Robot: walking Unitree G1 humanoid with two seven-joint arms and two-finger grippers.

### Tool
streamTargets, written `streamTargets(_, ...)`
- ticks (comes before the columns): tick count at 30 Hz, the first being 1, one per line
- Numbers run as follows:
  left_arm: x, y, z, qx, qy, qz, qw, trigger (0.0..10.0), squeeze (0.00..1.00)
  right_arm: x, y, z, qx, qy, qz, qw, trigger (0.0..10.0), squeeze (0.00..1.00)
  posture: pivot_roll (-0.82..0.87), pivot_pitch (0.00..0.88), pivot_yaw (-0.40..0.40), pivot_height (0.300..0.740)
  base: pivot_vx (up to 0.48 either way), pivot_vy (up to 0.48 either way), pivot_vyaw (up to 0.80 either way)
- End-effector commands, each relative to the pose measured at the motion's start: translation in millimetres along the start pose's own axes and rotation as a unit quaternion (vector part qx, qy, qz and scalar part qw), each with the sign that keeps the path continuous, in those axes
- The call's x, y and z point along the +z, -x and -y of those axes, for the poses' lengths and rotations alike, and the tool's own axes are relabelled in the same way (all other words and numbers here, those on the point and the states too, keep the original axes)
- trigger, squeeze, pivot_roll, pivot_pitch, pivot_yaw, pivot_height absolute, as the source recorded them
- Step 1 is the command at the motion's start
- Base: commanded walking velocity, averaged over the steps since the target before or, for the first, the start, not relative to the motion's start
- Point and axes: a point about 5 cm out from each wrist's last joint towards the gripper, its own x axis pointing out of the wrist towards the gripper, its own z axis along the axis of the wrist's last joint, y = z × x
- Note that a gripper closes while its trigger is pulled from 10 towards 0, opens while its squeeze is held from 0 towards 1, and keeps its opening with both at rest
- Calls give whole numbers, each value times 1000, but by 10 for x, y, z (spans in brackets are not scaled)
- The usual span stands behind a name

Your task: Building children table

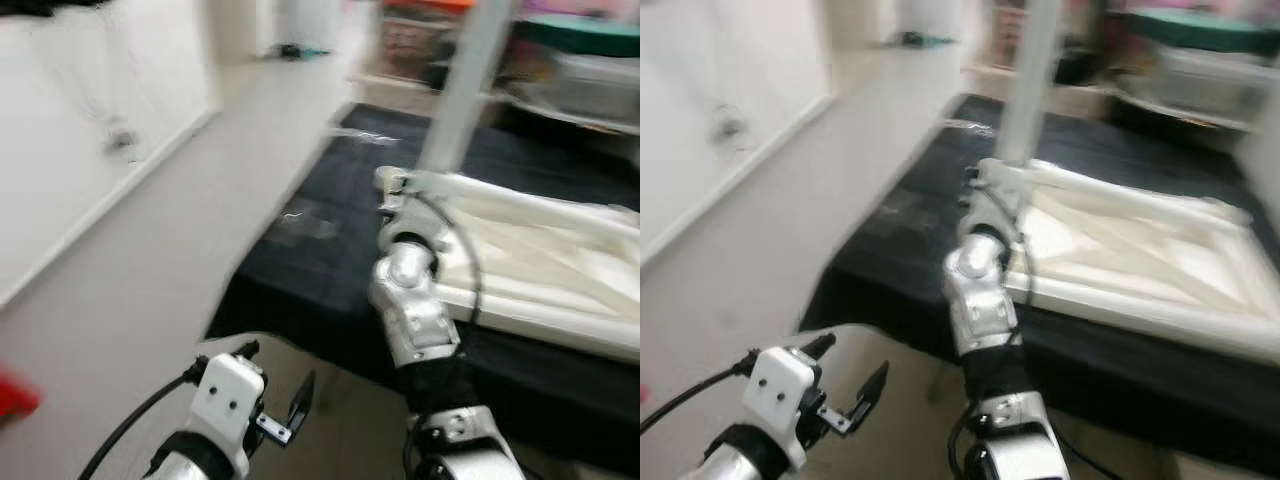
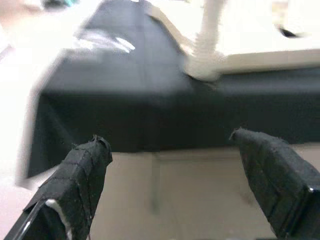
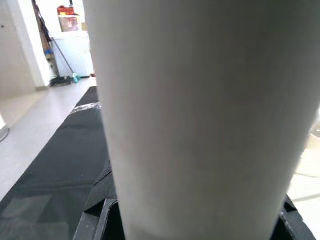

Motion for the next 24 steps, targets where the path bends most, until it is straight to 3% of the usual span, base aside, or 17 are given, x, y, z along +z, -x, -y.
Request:
streamTargets(1,14,-12,-15,-3,-7,1,1000,10000,0,-385,278,-221,-2,-17,-121,993,10000,0,133,173,-84,740,0,0,0)
streamTargets(11,10,-2,-12,0,-7,0,1000,10000,0,-360,212,-276,-78,-19,-136,987,10000,0,139,181,-92,740,0,0,0)
streamTargets(16,11,-4,-10,0,-7,0,1000,10000,0,-310,182,-311,-88,-19,-131,987,10000,0,138,182,-91,740,0,0,0)
streamTargets(22,8,-19,-14,0,-7,1,1000,10000,0,-178,149,-392,-83,4,-86,993,10000,0,136,179,-93,740,0,0,0)
streamTargets(24,1,-28,-23,2,-7,1,1000,10000,0,-52,141,-454,-75,34,-38,996,10000,0,131,177,-95,740,0,0,0)
